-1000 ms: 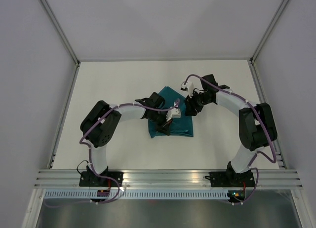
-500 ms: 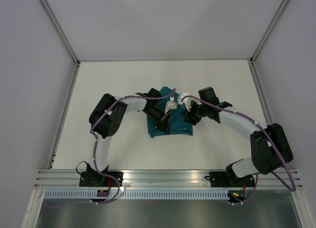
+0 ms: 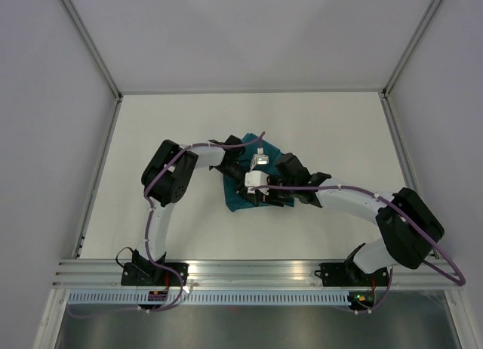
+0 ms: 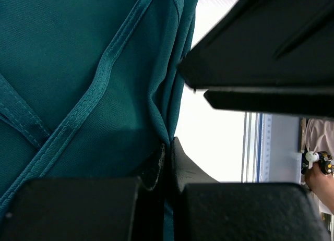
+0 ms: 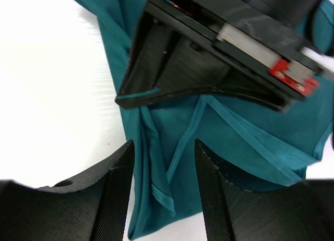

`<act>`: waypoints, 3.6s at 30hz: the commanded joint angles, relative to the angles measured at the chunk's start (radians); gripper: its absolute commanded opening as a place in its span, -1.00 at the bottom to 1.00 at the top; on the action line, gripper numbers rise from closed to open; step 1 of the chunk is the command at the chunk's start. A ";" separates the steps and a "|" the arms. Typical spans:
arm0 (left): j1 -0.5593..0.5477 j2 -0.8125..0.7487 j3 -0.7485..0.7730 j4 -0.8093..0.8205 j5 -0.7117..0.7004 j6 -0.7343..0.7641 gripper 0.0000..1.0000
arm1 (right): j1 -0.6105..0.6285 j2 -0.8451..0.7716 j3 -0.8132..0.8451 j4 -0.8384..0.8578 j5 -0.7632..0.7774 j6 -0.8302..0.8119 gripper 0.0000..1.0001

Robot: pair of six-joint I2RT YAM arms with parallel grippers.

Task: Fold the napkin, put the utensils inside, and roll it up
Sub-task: Roll the napkin at the center of the board.

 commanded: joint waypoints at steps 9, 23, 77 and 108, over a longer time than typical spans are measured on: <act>0.013 0.030 0.045 -0.040 0.056 0.007 -0.95 | 0.053 0.072 0.008 0.020 0.007 -0.040 0.11; 0.011 0.048 0.063 -0.057 0.057 0.010 -0.95 | 0.062 0.130 0.042 -0.006 -0.021 -0.051 0.10; 0.257 -0.610 -0.448 0.781 -0.593 -0.536 -0.19 | -0.151 0.742 0.717 -0.854 -0.472 -0.180 -0.77; -0.269 -0.883 -0.797 0.862 -0.890 0.231 0.22 | -0.193 0.928 0.899 -0.980 -0.488 -0.125 -0.78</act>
